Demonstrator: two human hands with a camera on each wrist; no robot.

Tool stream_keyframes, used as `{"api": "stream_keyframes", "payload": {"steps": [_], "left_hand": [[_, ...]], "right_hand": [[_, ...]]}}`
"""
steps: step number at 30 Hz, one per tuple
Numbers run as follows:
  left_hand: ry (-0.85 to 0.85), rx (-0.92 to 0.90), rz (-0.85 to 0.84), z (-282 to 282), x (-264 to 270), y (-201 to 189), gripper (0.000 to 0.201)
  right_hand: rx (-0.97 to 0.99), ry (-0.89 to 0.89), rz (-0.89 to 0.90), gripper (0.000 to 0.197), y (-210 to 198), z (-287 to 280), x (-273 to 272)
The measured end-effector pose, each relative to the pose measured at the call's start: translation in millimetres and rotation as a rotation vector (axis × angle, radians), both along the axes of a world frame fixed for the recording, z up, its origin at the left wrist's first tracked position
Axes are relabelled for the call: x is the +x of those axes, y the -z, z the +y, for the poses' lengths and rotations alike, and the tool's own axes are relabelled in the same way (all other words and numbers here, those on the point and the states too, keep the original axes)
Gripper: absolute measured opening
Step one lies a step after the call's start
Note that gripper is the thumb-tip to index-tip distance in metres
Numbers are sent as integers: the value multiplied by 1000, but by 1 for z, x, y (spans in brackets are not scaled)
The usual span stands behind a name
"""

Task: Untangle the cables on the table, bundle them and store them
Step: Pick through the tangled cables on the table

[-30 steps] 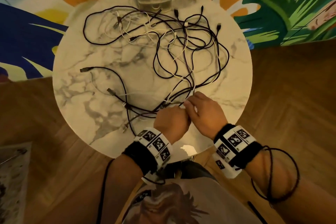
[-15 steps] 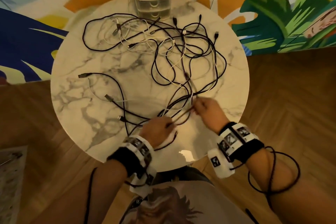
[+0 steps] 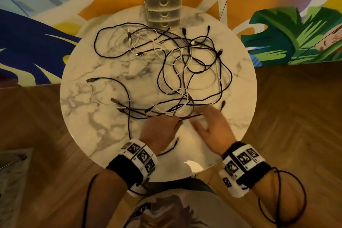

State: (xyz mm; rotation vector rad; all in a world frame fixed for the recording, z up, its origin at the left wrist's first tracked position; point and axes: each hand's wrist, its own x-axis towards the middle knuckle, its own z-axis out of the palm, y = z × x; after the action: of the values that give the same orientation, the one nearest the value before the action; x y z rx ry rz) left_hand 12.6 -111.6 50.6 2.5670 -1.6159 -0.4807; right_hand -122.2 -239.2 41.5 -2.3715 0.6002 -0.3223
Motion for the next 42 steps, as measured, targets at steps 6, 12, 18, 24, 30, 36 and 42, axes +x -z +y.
{"api": "stream_keyframes", "payload": {"steps": [6, 12, 18, 24, 30, 36, 42], "left_hand": [[-77, 15, 194, 8, -12, 14, 28], [124, 73, 149, 13, -18, -9, 34], [334, -200, 90, 8, -12, -60, 47], [167, 149, 765, 10, -3, -25, 17], [-461, -100, 1036, -34, 7, 18, 28], [-802, -233, 1550, -80, 24, 10, 29], [-523, -104, 917, -95, 29, 13, 26]], "right_hand": [[766, 61, 268, 56, 17, 4, 13], [1111, 209, 316, 37, 33, -7, 57], [1244, 196, 345, 45, 10, -17, 80], [756, -8, 254, 39, 1, -27, 55], [364, -161, 158, 33, 1, -17, 31], [169, -213, 269, 26, 11, -24, 10], [499, -202, 441, 35, 28, -30, -6]]}}
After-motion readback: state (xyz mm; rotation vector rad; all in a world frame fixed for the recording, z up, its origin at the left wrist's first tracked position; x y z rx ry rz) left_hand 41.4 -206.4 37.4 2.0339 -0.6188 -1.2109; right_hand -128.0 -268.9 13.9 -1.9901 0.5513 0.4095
